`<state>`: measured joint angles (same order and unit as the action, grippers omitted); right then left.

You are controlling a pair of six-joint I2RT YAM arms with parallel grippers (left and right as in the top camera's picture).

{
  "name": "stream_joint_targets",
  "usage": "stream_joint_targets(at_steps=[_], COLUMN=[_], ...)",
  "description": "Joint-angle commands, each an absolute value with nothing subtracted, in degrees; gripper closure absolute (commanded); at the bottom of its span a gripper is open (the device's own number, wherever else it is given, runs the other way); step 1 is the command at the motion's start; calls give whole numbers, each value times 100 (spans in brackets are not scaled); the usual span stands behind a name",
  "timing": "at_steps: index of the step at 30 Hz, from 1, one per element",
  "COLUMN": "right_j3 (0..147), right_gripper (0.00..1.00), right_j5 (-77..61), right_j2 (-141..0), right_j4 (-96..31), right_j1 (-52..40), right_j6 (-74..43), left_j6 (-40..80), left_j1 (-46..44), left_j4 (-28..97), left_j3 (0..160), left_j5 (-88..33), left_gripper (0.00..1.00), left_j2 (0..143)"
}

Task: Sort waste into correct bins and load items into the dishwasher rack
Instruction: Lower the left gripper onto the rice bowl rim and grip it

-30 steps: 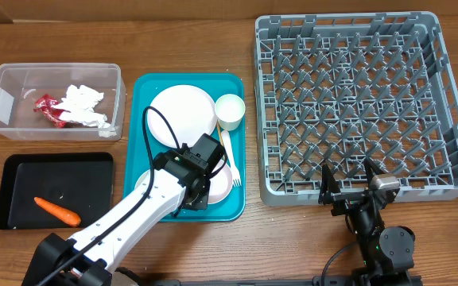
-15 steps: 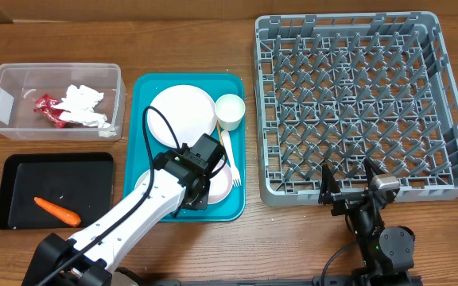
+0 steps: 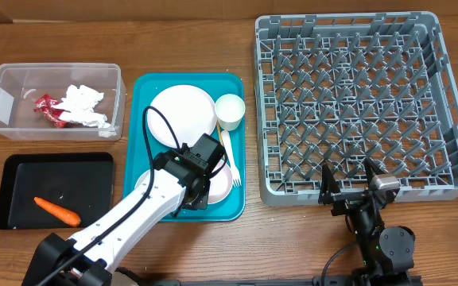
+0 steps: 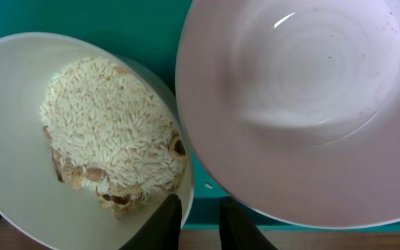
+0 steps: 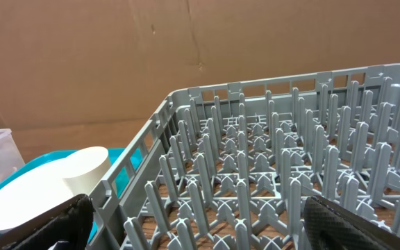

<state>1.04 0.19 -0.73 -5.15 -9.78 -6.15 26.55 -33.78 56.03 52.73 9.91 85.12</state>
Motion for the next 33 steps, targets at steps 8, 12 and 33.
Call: stream_joint_targets(at_steps=[8,12,33], right_j3=[45,45,45], right_gripper=[0,0,0], right_j5=[-12,-12,-12], right_j2=[-19,-19,-19], right_j4=[-482,-482,-482], right_j1=[-956,-956,-956], right_j6=[-596,-596,-596], left_j6=[2593,2591,2593], left_j1=[-3385,-3293,-3260], left_j4=[5457,5428,5041], left_j3=[5030,5030,4707], left_j5=[1205,1260,1203], left_gripper=[81,80,83], left_j2=[8501,8501,8501])
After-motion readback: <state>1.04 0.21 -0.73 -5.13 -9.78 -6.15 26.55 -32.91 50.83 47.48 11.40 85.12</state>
